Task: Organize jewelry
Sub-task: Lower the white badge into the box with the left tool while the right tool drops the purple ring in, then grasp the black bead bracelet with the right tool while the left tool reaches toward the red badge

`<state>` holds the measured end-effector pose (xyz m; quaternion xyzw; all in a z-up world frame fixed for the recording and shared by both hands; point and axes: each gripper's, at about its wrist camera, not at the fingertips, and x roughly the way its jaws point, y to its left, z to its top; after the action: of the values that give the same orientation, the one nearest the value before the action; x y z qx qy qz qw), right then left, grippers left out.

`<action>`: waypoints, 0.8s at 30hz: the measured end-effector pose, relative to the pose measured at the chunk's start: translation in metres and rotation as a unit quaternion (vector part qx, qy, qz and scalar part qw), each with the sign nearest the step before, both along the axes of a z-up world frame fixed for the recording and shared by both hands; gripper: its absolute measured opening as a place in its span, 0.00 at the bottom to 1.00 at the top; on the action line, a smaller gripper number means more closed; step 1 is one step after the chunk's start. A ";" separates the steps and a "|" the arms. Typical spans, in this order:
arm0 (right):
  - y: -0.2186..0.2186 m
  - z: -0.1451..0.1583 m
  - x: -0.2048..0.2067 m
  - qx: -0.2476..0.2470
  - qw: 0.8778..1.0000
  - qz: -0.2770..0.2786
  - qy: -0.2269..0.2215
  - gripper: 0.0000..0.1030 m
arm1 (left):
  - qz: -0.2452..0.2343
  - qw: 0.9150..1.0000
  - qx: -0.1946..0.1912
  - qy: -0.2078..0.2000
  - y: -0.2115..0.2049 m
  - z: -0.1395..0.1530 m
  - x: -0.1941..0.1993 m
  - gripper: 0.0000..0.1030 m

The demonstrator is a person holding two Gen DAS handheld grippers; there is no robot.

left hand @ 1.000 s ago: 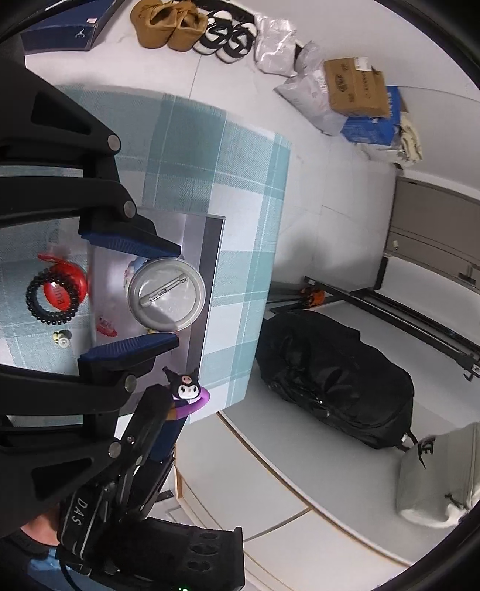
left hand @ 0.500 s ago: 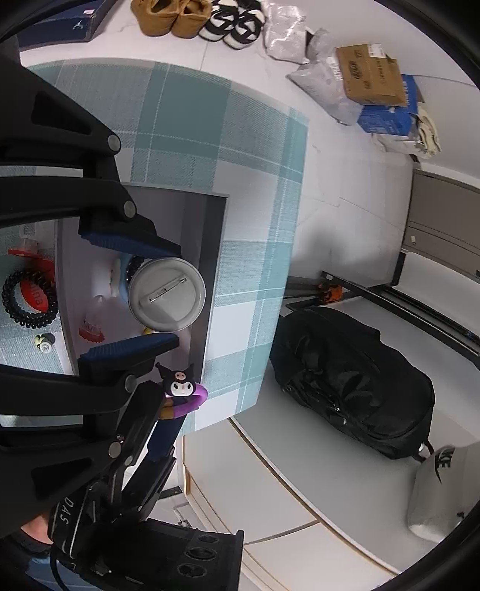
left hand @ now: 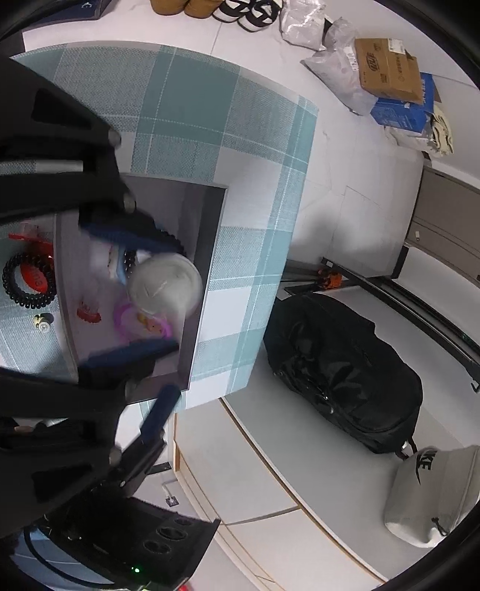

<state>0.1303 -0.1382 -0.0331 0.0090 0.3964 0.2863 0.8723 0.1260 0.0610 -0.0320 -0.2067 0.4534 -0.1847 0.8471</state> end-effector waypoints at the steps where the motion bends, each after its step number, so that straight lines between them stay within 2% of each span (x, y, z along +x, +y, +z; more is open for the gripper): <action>1: -0.002 0.002 -0.002 0.001 1.000 0.000 -0.005 0.78 | -0.001 1.000 -0.002 -0.006 0.000 0.001 -0.001 0.59; 4: -0.007 0.008 -0.008 0.002 1.000 -0.005 -0.020 0.79 | -0.002 1.000 0.000 -0.021 -0.001 0.007 -0.005 0.60; 8: -0.013 0.011 -0.013 0.003 0.999 -0.022 -0.026 0.93 | -0.001 0.999 0.011 -0.037 -0.001 0.011 -0.012 0.60; 10: -0.014 0.011 -0.016 0.001 0.999 -0.030 -0.027 0.98 | -0.001 0.999 0.020 -0.046 -0.003 0.012 -0.017 0.60; 20: -0.014 0.018 -0.044 -0.003 0.998 -0.045 -0.046 1.00 | 0.019 0.992 0.086 -0.086 -0.003 0.015 -0.048 0.63; 24: -0.006 0.019 -0.056 -0.031 0.997 -0.043 -0.047 1.00 | 0.026 0.992 0.080 -0.090 0.007 0.016 -0.063 0.64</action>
<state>0.0746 -0.1443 -0.0146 -0.0140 0.3628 0.2361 0.9013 0.0626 0.0685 -0.0156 -0.1321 0.3828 -0.1434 0.9030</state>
